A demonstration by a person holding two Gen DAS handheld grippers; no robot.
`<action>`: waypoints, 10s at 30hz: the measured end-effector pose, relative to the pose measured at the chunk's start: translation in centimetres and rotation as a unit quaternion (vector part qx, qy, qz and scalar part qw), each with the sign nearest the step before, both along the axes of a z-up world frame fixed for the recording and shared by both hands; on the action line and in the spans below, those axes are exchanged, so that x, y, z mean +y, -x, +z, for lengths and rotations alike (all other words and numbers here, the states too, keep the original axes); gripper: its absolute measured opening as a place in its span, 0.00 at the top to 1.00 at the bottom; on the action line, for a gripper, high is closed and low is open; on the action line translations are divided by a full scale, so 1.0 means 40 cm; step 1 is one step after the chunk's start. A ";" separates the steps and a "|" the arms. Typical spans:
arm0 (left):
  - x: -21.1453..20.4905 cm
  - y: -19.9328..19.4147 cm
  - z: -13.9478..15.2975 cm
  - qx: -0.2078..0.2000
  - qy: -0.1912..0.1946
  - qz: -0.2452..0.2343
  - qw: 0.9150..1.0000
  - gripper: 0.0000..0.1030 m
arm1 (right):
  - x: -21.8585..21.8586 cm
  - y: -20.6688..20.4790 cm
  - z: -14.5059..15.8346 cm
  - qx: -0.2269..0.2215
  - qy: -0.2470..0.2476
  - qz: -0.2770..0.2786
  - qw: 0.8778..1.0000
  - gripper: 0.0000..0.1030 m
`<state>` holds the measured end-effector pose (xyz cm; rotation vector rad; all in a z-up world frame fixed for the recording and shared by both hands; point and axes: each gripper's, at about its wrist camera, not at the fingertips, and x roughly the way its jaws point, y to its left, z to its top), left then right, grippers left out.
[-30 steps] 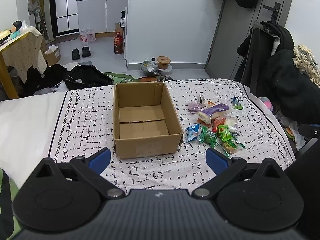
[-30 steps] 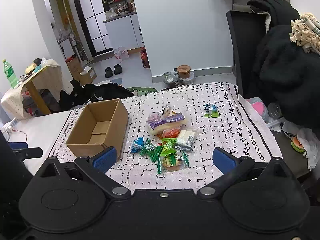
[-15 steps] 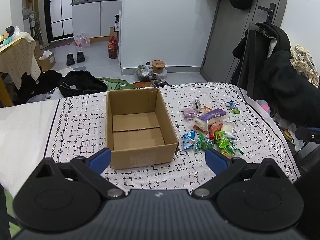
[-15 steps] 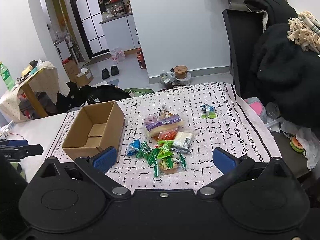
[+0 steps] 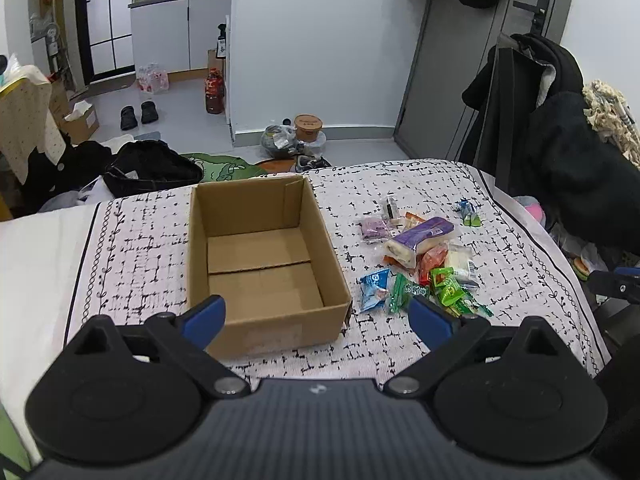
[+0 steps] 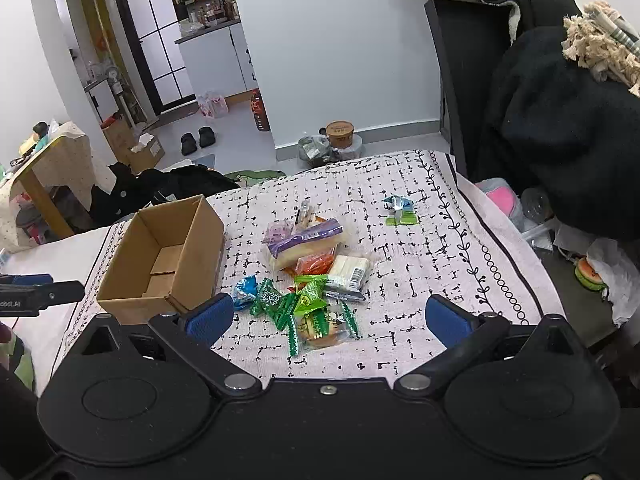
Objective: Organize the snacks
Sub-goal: 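Move both tools toward the snack pile beside the cardboard box, then grasp the blue candy with the left tool while the right tool grasps the bread bun pack, then carry both snacks over the box and open both tools to drop them, then return both tools to the pile and grasp a green candy with the left tool, then grasp a green candy with the right tool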
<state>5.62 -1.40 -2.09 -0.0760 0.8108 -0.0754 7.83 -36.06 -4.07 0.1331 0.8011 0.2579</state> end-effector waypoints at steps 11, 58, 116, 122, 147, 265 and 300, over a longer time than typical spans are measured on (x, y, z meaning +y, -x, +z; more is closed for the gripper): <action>-0.057 -0.105 -0.052 0.021 -0.018 -0.039 0.999 0.16 | 0.031 -0.043 -0.053 0.030 0.001 -0.021 0.999 0.00; -0.287 -0.426 -0.311 0.167 -0.085 -0.120 0.975 0.71 | 0.078 -0.264 -0.304 0.165 -0.010 -0.007 0.986 0.18; -0.157 -0.334 -0.157 0.072 -0.026 -0.073 0.994 0.73 | 0.222 -0.256 -0.172 0.074 0.063 -0.022 0.995 0.47; -0.080 -0.314 -0.138 0.061 -0.014 -0.049 0.997 0.73 | 0.280 -0.254 -0.140 0.052 0.053 -0.008 0.997 0.47; 0.175 -0.259 -0.195 0.072 0.016 0.038 0.997 0.73 | 0.579 -0.248 -0.123 0.010 0.029 0.096 0.995 0.47; -0.330 -0.370 -0.390 0.142 0.015 -0.129 0.981 0.65 | 0.069 -0.262 -0.342 0.139 -0.004 -0.079 0.987 0.40; -0.217 -0.326 -0.257 0.062 0.010 -0.086 0.994 0.66 | 0.204 -0.281 -0.291 0.114 0.045 -0.064 0.990 0.73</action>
